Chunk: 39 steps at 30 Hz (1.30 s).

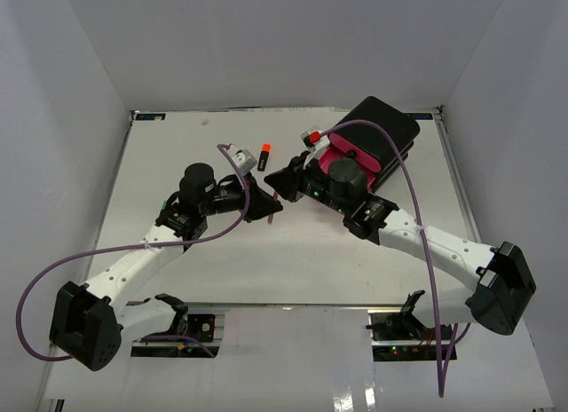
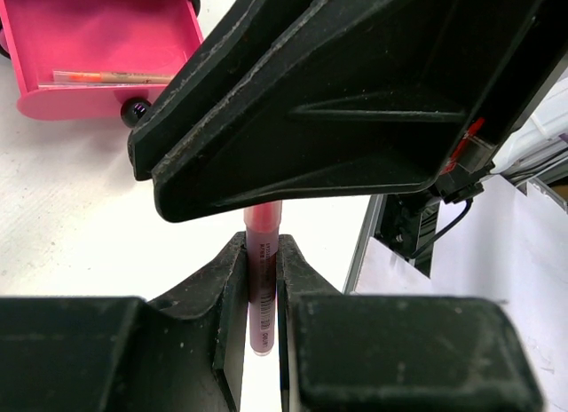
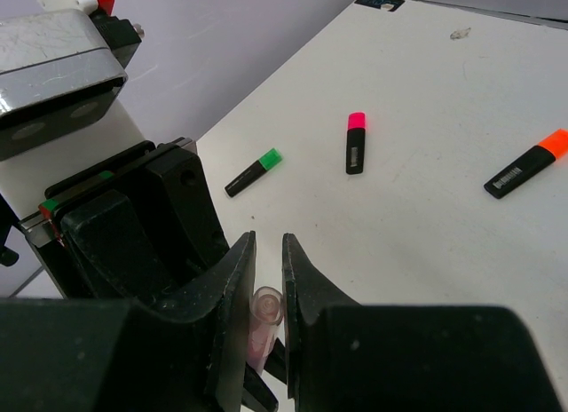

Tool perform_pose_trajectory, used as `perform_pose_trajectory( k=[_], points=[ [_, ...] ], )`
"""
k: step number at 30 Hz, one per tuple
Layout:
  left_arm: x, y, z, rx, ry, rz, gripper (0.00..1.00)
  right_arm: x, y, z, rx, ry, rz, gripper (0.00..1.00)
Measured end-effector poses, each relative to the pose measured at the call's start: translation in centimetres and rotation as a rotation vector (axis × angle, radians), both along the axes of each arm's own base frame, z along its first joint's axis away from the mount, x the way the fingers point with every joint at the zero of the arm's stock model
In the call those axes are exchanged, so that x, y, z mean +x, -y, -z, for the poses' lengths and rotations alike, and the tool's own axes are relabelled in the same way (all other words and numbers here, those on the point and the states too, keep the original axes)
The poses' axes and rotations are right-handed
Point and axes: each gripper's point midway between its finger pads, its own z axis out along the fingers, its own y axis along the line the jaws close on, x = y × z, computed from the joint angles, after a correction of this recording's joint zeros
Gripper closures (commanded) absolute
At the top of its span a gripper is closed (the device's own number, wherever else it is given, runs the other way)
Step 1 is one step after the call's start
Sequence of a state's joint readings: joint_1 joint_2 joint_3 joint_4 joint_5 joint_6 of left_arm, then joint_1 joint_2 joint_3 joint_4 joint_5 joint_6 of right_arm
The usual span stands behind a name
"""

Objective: Sort the stationery into containers
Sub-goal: Close the pen cap on the pen.

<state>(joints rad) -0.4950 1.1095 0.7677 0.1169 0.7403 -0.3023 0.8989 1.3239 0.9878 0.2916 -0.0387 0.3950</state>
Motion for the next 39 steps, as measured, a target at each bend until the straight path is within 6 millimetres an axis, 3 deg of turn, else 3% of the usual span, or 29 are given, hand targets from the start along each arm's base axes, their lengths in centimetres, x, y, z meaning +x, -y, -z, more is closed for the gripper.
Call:
perform_pose_trajectory(
  k=[17, 29, 39],
  points=[
    [0.8, 0.2, -0.7, -0.033, -0.006, -0.032, 1.0, 0.8, -0.1, -0.4, 0.039, 0.017, 0.037, 0.92],
    [0.0, 0.4, -0.8, -0.036, 0.002, 0.014, 1.0, 0.2, 0.3, -1.7, 0.053, 0.034, 0.051, 0.92],
    [-1.0, -0.4, -1.6, -0.068, 0.057, 0.023, 0.81, -0.9, -0.4, -3.0, 0.025, 0.046, 0.036, 0.92]
  ],
)
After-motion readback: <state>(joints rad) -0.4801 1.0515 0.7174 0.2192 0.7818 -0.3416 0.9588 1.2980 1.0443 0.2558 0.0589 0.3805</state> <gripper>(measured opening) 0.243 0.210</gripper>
